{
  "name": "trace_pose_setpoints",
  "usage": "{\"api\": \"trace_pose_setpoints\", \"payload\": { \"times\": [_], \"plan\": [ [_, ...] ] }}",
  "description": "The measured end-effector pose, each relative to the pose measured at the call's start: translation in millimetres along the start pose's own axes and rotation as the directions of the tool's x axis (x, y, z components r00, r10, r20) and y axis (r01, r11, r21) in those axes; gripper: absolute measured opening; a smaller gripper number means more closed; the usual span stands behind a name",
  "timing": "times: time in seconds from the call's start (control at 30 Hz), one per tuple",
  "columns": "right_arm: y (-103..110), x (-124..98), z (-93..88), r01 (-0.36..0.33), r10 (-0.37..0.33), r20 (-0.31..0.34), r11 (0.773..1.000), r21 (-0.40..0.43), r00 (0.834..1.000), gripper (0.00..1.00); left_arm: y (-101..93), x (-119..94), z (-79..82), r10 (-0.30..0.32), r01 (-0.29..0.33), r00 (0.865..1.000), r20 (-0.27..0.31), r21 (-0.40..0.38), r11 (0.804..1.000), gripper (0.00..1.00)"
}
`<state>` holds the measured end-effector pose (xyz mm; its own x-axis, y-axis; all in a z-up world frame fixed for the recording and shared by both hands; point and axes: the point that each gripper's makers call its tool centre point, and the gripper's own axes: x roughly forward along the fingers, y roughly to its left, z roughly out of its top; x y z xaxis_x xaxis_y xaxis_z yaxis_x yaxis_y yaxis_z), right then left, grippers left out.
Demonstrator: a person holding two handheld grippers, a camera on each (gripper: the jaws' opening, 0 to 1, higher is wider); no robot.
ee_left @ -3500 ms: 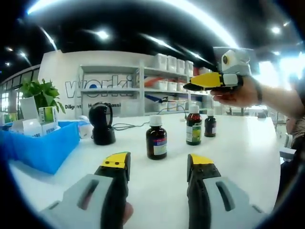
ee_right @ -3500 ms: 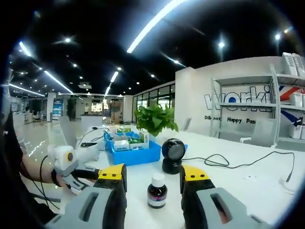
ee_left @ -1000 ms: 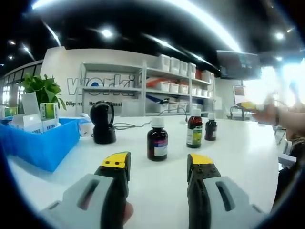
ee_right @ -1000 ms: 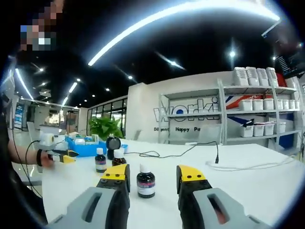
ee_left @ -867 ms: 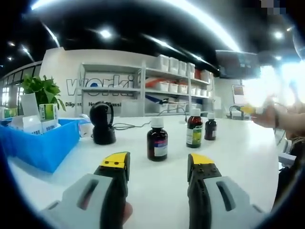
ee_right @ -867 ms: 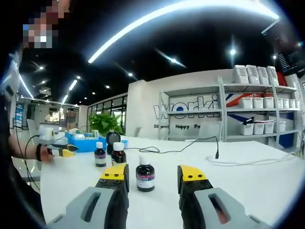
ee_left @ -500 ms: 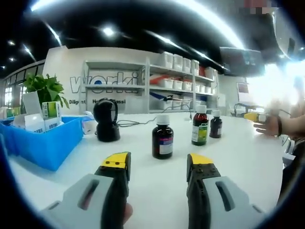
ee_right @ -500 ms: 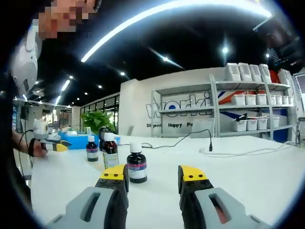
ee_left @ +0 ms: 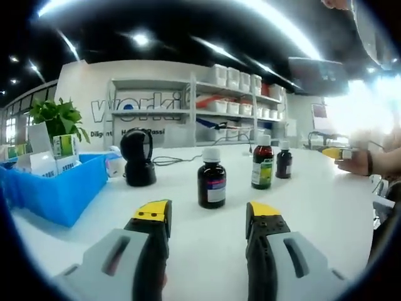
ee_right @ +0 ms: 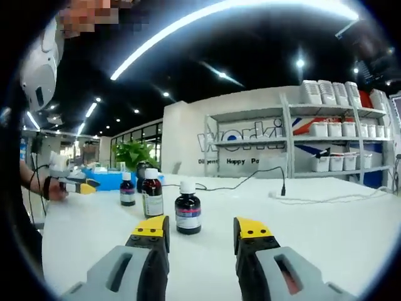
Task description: Rotate the medicine bottle to make it face forward pick up the medicine bottle inspect the drug traceability code place the medicine on the table
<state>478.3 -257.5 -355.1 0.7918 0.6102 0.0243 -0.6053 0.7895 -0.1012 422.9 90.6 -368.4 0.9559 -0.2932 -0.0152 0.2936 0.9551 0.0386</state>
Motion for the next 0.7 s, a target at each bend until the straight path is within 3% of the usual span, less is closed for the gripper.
{"api": "trace_pose_setpoints", "payload": {
  "times": [0.1,0.23,0.3,0.47,0.7],
  "plan": [
    [8.5,2.3,-1.0,-0.009,0.009,-0.013,0.999,-0.051,1.0,0.34,1.3,0.2,-1.1,0.012,-0.012,1.0,-0.008,0.013,1.0,0.38],
    [10.6,0.9,-1.0,-0.033,0.033,-0.006,0.999,-0.034,0.999,0.38,-0.4,-2.1,2.5,0.002,-0.003,1.0,0.012,0.005,1.0,0.38],
    [10.0,0.0,-2.9,-0.049,0.049,-0.015,0.999,-0.008,0.999,0.36,-7.3,-1.0,-2.8,-0.056,0.055,0.998,-0.009,-0.029,0.998,0.37],
    [-2.1,-5.9,5.7,-0.021,0.018,0.042,0.997,0.072,0.999,0.35,5.6,-8.1,2.9,0.008,-0.007,1.0,0.029,-0.039,0.999,0.37],
    [-6.2,-5.9,0.8,-0.001,0.0,0.023,0.998,0.06,1.0,0.33,1.3,-7.4,1.9,-0.011,0.013,0.999,0.031,-0.054,0.998,0.36]
  ]
}}
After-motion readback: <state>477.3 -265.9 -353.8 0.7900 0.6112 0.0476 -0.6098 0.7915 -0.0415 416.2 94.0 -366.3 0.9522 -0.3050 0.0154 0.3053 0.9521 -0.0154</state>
